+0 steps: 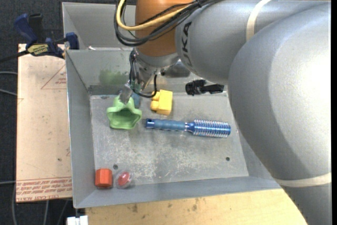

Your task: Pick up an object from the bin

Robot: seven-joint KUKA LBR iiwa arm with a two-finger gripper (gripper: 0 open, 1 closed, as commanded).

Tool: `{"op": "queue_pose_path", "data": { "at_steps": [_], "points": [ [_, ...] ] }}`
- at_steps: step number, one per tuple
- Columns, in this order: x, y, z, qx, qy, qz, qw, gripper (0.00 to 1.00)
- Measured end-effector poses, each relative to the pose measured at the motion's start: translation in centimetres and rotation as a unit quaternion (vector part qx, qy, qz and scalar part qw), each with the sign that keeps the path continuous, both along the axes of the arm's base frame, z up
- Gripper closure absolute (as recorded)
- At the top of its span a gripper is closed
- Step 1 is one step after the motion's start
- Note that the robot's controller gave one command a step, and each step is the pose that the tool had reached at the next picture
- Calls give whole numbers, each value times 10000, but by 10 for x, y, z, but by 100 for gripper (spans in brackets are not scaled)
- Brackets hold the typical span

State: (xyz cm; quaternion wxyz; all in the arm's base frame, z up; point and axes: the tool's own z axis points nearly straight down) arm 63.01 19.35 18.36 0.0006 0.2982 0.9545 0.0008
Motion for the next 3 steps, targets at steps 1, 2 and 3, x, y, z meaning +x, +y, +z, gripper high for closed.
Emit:
{"op": "queue_pose_path", "data": {
  "at_steps": [1,2,3],
  "points": [
    [-35,-52,-8,-16,22,-1205,9927,100],
    [-25,-6,-58,-2,25,-2116,9774,100],
    [-24,-8,-56,-8,11,-2121,9772,0]
  ]
}}
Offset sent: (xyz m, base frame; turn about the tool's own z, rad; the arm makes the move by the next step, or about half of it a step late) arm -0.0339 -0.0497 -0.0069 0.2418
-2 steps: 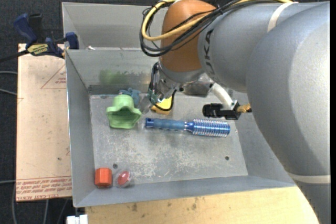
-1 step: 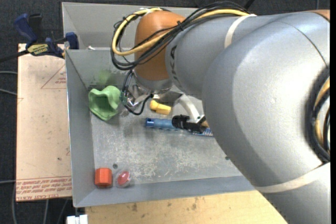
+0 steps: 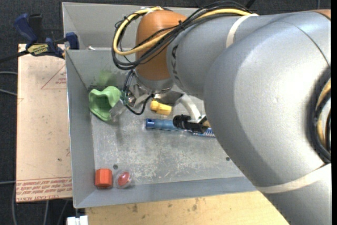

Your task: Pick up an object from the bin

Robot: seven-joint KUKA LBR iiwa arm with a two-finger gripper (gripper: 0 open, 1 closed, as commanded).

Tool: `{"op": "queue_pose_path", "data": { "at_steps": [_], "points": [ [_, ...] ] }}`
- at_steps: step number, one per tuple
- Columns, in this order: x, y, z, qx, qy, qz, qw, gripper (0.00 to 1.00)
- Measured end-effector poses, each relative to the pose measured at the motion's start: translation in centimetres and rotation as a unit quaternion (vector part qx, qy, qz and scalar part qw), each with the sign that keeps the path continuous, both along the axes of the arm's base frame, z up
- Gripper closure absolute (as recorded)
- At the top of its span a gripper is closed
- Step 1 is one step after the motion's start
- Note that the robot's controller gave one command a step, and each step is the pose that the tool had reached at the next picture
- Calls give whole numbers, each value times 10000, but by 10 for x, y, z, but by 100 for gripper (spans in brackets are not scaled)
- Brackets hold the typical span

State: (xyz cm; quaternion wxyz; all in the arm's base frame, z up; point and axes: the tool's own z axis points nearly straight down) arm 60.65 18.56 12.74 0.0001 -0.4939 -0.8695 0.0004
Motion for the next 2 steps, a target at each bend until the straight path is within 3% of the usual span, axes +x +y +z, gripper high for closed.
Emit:
{"op": "queue_pose_path", "data": {
  "at_steps": [1,2],
  "points": [
    [42,17,-11,2,-18,1134,9935,0],
    [44,37,-56,25,-8,1060,9944,0]
  ]
}}
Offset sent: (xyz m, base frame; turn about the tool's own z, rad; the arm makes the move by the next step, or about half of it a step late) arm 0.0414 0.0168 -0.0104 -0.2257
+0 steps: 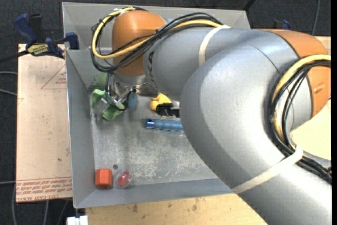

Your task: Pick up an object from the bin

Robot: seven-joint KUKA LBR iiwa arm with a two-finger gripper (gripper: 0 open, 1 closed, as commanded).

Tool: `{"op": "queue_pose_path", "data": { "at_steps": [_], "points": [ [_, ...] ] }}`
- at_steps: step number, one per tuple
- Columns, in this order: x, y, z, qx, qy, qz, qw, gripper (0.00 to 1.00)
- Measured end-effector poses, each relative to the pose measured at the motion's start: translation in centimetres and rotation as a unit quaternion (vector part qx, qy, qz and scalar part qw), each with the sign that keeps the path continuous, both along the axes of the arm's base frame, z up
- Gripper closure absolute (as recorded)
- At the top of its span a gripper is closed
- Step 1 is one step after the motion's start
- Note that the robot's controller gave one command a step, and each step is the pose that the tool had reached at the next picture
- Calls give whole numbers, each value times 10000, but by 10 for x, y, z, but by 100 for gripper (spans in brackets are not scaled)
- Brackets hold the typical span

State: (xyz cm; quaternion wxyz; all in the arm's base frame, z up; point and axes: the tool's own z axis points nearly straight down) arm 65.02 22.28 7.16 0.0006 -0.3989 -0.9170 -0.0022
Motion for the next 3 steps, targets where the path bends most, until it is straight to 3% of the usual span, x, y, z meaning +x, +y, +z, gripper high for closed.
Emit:
{"op": "queue_pose_path", "data": {
  "at_steps": [1,2,3],
  "points": [
    [0,-2,1,-12,-3,-7,10000,100],
    [-53,17,107,-1,-24,-367,9993,100],
    [-72,12,201,-3,-38,-295,9996,100]
  ]
}}
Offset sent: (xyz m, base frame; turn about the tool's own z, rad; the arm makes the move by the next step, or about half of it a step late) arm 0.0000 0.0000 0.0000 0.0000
